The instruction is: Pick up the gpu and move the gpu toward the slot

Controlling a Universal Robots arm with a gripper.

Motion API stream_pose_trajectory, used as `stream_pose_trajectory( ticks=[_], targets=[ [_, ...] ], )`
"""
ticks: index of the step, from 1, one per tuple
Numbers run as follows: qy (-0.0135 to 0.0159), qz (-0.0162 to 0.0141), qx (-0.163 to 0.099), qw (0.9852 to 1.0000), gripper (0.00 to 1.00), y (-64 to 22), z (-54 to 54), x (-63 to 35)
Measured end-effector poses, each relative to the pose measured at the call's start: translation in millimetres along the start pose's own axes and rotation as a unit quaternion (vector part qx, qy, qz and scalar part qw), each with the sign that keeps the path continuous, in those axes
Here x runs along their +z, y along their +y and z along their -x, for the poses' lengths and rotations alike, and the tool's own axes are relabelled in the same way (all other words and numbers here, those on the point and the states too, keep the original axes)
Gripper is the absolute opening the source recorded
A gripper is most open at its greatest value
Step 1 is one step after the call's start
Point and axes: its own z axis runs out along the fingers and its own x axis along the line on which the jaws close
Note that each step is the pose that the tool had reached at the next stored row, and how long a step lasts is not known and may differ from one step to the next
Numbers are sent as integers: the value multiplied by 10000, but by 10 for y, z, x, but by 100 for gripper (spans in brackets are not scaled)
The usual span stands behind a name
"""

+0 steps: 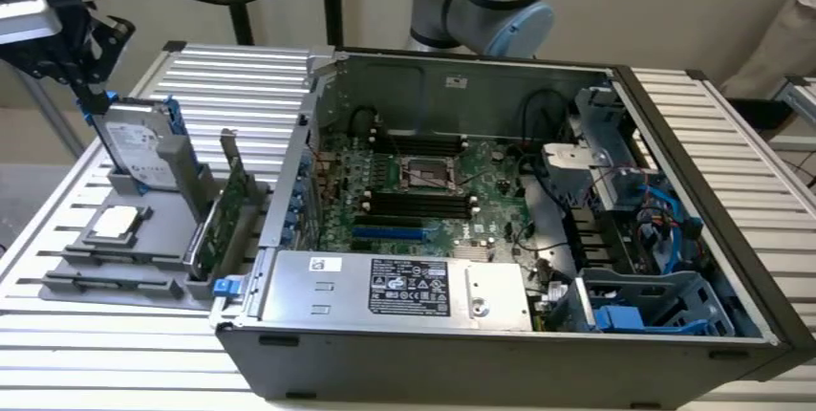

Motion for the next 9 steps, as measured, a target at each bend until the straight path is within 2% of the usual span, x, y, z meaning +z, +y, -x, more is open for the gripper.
stream_pose_trajectory(
  ticks=[9],
  targets=[
    [0,0,0,10000,11,-222,318,13]
  ],
)
